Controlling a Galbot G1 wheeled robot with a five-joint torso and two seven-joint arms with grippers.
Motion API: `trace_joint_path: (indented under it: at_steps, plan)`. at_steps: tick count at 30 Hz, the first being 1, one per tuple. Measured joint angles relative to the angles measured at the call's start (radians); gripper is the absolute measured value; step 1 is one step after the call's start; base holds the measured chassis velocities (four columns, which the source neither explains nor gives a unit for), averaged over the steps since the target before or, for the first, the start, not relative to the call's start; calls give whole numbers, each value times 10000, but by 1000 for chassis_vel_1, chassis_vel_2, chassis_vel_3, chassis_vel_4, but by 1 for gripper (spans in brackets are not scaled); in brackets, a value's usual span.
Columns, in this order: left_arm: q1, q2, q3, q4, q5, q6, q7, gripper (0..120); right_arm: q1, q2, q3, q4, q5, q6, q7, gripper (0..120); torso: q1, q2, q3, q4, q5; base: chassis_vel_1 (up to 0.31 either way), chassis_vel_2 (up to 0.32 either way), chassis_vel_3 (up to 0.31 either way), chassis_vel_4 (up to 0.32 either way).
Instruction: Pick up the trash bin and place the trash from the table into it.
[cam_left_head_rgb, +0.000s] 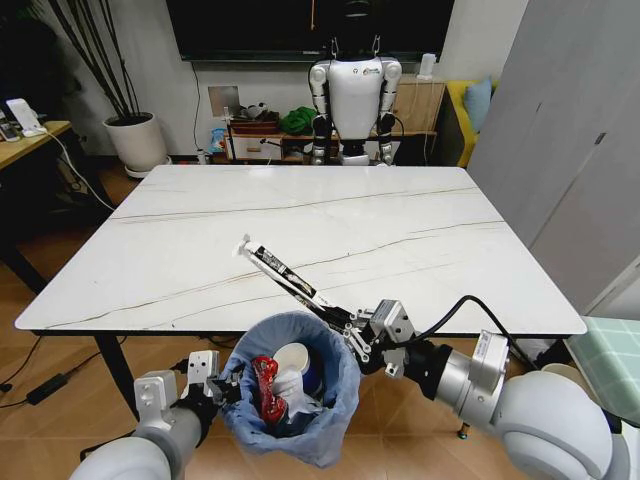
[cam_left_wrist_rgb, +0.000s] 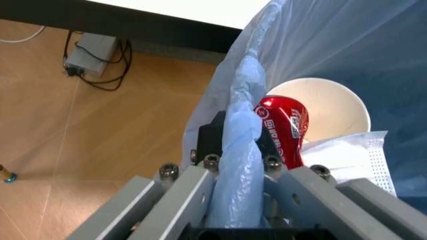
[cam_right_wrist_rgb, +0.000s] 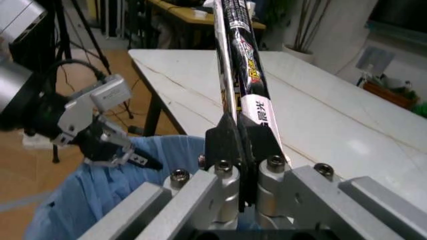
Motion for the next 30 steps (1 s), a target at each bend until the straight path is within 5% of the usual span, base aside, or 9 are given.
trace_joint_path:
  at_steps: [5,14,30]
  plan:
    - [-177,69,76,60,-173,0,-131,0,159,-209,-274,-75,-930,182,-759,0,0,0,0,0,0,0,0,0,0]
    - [-277,22,268,141,-189,0,-223,0,112,-76,-957,-75,-1139,-44,-232,0,0,0,0,0,1,0,0,0,0]
    - [-304,23,493,184,-170,0,-360,0,140,186,-952,-120,-799,-356,728,56,0,0,0,0,1,0,0,0,0]
